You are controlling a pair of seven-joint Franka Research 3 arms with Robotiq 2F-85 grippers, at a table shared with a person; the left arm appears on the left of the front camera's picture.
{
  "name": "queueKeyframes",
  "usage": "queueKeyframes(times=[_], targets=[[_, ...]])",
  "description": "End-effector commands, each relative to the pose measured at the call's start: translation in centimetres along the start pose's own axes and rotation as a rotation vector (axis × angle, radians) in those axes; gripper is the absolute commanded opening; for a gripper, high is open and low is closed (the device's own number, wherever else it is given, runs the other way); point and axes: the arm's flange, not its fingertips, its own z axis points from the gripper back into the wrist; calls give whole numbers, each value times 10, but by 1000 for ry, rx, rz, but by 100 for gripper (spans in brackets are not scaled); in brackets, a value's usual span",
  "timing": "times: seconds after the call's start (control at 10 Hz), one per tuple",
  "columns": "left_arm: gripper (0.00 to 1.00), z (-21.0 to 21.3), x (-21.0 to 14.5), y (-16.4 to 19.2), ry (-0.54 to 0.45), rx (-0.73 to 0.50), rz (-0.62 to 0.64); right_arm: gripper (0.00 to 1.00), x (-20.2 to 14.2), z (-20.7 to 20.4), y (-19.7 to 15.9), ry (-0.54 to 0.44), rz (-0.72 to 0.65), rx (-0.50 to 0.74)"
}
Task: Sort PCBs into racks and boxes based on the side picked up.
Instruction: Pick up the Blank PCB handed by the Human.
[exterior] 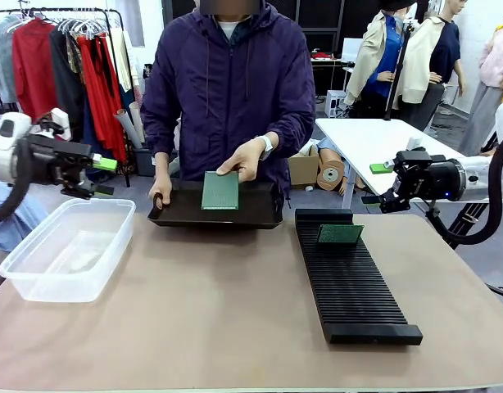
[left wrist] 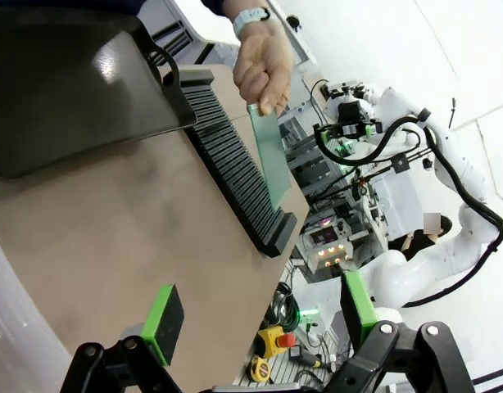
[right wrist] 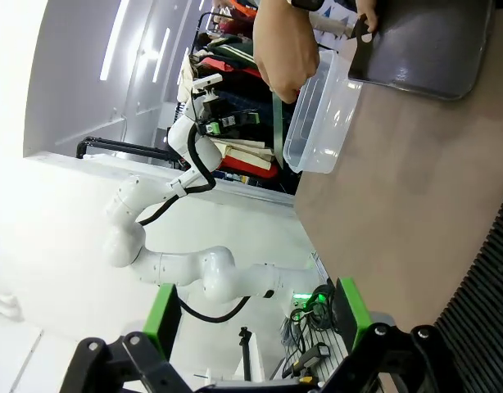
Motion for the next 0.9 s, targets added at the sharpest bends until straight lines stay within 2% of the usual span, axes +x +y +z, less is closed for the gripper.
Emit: queueKeyframes(times=[0.0,0.3,0.5,0.8], targets=[[100,-22,20,16,22,-18,-26,100,1,-1,1,1,9,-5],[100,-67,35,30,31,-134,-78,100,1,-1,1,1,9,-5],[100,-91,39,40,3,-194,-63,100,1,-1,1,1,9,-5],[100,-128,39,47,40,-247,-51,100,1,-1,1,1,9,-5]])
